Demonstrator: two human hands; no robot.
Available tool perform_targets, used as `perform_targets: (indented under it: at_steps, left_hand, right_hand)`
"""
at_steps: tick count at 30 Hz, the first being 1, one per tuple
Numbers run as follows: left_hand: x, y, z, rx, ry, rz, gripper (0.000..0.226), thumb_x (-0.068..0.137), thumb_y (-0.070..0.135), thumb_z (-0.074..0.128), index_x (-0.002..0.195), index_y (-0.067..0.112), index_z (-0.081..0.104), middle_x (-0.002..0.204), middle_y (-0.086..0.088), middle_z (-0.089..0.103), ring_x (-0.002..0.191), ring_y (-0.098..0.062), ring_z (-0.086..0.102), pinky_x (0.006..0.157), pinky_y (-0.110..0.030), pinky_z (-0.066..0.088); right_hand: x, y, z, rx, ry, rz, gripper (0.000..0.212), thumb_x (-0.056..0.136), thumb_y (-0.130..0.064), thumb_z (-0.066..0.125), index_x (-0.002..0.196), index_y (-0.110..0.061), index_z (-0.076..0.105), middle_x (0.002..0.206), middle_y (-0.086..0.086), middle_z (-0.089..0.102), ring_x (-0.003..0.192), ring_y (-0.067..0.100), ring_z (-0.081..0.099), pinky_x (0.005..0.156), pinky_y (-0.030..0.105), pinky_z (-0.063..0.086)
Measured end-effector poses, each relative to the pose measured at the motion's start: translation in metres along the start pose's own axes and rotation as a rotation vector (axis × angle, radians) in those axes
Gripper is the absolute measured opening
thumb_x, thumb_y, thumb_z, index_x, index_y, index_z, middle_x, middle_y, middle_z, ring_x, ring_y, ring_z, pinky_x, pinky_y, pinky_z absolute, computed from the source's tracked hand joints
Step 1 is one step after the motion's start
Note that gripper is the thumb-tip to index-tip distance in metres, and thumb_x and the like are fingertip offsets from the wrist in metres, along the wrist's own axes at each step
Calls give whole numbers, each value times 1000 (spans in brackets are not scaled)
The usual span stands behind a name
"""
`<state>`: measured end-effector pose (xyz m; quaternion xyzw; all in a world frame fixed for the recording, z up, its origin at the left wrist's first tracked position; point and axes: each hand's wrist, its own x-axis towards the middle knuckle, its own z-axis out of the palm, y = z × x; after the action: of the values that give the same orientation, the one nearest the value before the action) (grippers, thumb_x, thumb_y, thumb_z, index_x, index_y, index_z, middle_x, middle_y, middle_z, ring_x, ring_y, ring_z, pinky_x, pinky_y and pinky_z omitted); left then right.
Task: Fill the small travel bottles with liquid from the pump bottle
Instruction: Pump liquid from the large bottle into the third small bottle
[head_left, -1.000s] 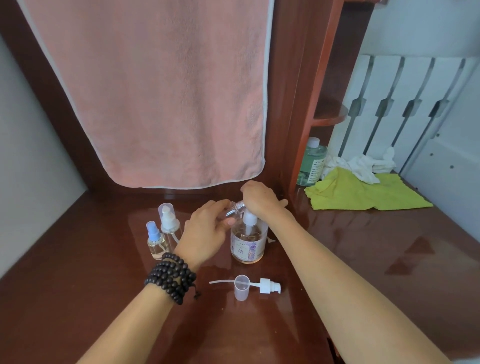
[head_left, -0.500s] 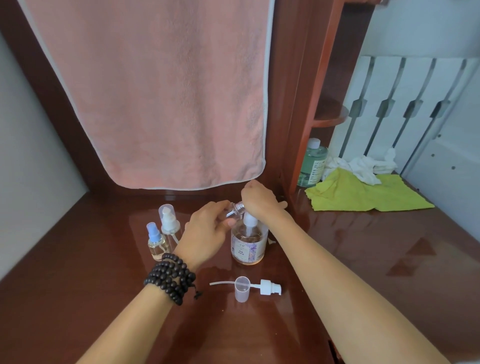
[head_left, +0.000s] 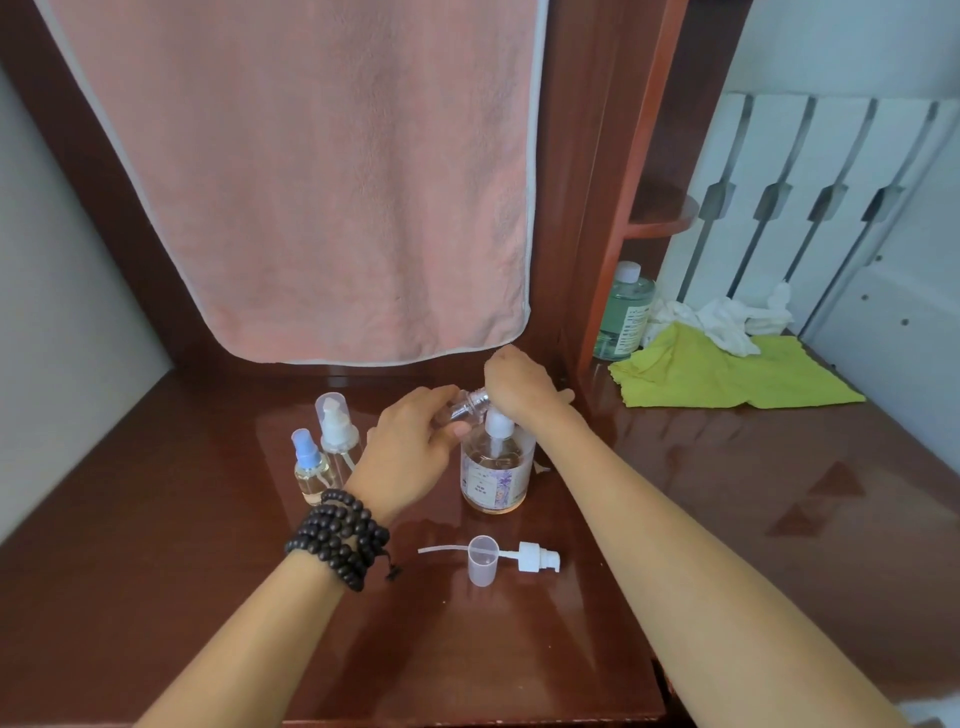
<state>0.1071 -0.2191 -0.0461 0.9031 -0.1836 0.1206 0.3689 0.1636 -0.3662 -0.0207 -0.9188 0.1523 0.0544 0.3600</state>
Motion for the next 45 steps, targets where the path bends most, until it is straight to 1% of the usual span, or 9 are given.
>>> perform_targets:
  at_steps: [5,10,14,22,26,29,36,41,45]
  left_hand:
    - [-5,-2,6,-12,-10,-13,32,90,18,63,122,18,61,97,-1,61,90,-14,54,82,-27,39]
    - [0,3,-5,4,3,25,33,91,25,62,124,21,60,93,1,59,88,-16,54,84,-36,45]
    - [0,0,-1,33,-6,13,30,90,28,61,121,27,59,90,5,56,88,-17,53,84,-47,47]
    - [-4,0,3,45,-5,-21,31,90,28,61,121,29,58,94,6,57,93,-19,56,85,-48,48]
    - [-1,3,-2,8,16,18,33,91,25,61,124,23,59,94,4,58,91,-17,55,87,-44,47]
    - [0,1,3,6,25,6,32,90,22,62,122,21,60,91,5,56,88,-15,53,85,-41,47]
    - [-3,-2,6,29,11,-13,30,90,20,63,119,20,62,90,3,58,87,-17,56,82,-35,45]
    - [4,0,-2,70,7,19,33,90,30,62,122,26,59,90,6,55,87,-18,54,81,-44,48]
    - [2,-2,3,80,16,-6,33,90,26,62,122,27,59,93,5,57,91,-21,56,81,-45,48]
  right_hand:
    - [-6,2,2,-4,-3,87,38,99,-18,28,129,-13,51,135,12,52,133,35,42,114,54,22]
    - [-9,-9,-5,39,-11,23,42,88,-34,26,114,-17,54,120,7,59,119,31,51,110,54,28]
    - [-2,-6,1,43,-2,40,28,92,-25,29,103,-16,53,123,11,60,118,34,54,110,56,34]
    - [-8,-4,1,40,-5,97,35,96,-20,32,122,-12,54,130,13,57,127,36,50,114,54,29]
    - [-3,-11,-4,66,-22,51,28,82,-27,33,98,-16,53,111,10,60,115,35,56,109,58,37]
    - [8,-6,4,15,-30,64,15,93,-18,37,83,-11,46,100,10,57,117,35,57,109,56,39]
    - [-4,-6,6,12,7,101,33,100,-19,34,125,-11,54,128,13,58,128,33,50,115,53,31]
    - [-3,-11,-3,72,-27,52,38,75,-31,27,101,-17,51,123,13,60,118,34,54,109,57,36]
    - [9,-5,8,19,0,77,16,96,-16,34,85,-13,44,126,15,61,120,35,56,110,55,38]
